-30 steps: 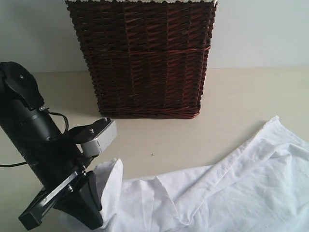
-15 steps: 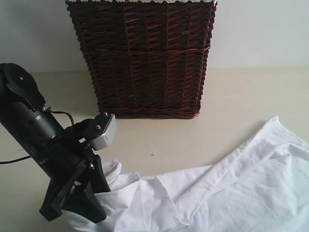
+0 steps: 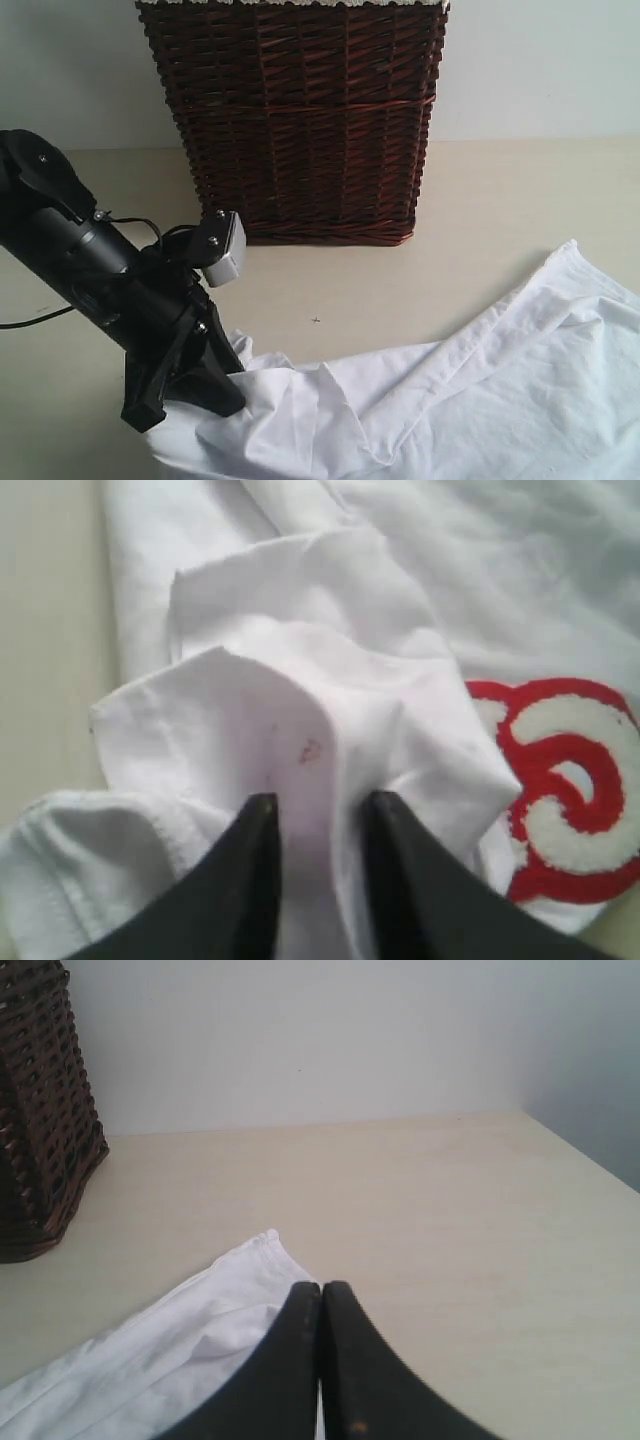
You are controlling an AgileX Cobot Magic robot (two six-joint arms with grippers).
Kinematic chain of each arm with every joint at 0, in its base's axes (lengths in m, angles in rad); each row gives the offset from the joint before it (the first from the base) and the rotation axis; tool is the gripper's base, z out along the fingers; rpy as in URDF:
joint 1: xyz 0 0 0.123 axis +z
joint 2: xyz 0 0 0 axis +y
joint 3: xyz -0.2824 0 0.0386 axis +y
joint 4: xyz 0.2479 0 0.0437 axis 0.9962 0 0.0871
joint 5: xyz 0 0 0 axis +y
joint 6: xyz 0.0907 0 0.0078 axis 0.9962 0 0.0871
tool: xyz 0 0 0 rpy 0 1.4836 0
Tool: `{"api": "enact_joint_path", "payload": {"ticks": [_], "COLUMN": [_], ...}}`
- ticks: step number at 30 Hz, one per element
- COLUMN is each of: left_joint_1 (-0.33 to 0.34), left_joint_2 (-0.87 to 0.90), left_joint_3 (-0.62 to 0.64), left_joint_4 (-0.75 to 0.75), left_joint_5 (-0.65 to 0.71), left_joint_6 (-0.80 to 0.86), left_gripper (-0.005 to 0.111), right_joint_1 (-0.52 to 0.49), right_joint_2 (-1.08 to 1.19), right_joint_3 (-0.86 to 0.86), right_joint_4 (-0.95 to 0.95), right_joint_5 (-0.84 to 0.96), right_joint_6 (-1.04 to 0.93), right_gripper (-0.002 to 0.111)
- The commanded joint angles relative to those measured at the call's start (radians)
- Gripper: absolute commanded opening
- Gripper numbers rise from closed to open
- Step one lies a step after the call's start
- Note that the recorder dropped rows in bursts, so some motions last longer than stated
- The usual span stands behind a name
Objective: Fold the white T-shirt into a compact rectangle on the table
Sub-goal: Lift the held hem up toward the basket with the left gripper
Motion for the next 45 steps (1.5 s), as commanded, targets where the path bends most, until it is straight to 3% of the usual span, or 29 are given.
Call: {"api": "enact_joint_path", "payload": {"ticks": [1, 7, 11, 14, 19, 23, 26, 31, 34, 38, 41, 45], "left_joint_1": [-0.005, -0.005, -0.005, -0.005, -0.005, -0.005, -0.005, -0.005, -0.005, -0.001, 0.012, 0.042], "left_joint_2": [-0.014, -0.014, -0.014, -0.001, 0.052, 0.116, 0.152, 0.177, 0.17, 0.109, 0.038, -0.047], "left_joint_3": [-0.028, -0.105, -0.118, -0.124, -0.13, -0.142, -0.157, -0.181, -0.181, -0.162, -0.147, -0.11], "left_joint_4": [-0.041, -0.038, -0.054, -0.053, -0.053, -0.053, -0.053, -0.101, -0.202, -0.297, -0.301, -0.307], "left_joint_5": [-0.018, -0.206, -0.513, -0.731, -0.857, -0.895, -0.925, -0.956, -0.976, -0.961, -0.867, -0.611], "left_joint_6": [0.023, -0.035, -0.073, -0.02, 0.131, 0.141, 0.139, 0.137, 0.099, 0.008, -0.08, -0.176], "left_gripper": [0.001, 0.0, 0.0, 0.0, 0.0, 0.001, 0.01, 0.046, 0.06, 0.058, 0.051, 0.042], "right_joint_1": [0.001, 0.001, 0.001, 0.001, 0.001, 0.001, 0.001, 0.001, 0.001, 0.001, 0.001, 0.001], "right_joint_2": [-0.006, -0.006, -0.006, -0.006, -0.006, -0.006, -0.006, -0.006, -0.006, -0.006, -0.006, -0.006], "right_joint_3": [0.004, 0.004, 0.004, 0.004, 0.004, 0.004, 0.004, 0.004, 0.004, 0.004, 0.004, 0.004], "right_joint_4": [-0.003, -0.003, -0.003, -0.003, -0.003, -0.003, -0.003, -0.003, -0.003, -0.003, -0.003, -0.003], "right_joint_5": [-0.01, -0.01, -0.01, -0.01, -0.01, -0.01, -0.01, -0.01, -0.01, -0.01, -0.01, -0.01], "right_joint_6": [0.001, 0.001, 0.001, 0.001, 0.001, 0.001, 0.001, 0.001, 0.001, 0.001, 0.001, 0.001], "right_gripper": [0.0, 0.0, 0.0, 0.0, 0.0, 0.0, 0.0, 0.0, 0.0, 0.0, 0.0, 0.0]}}
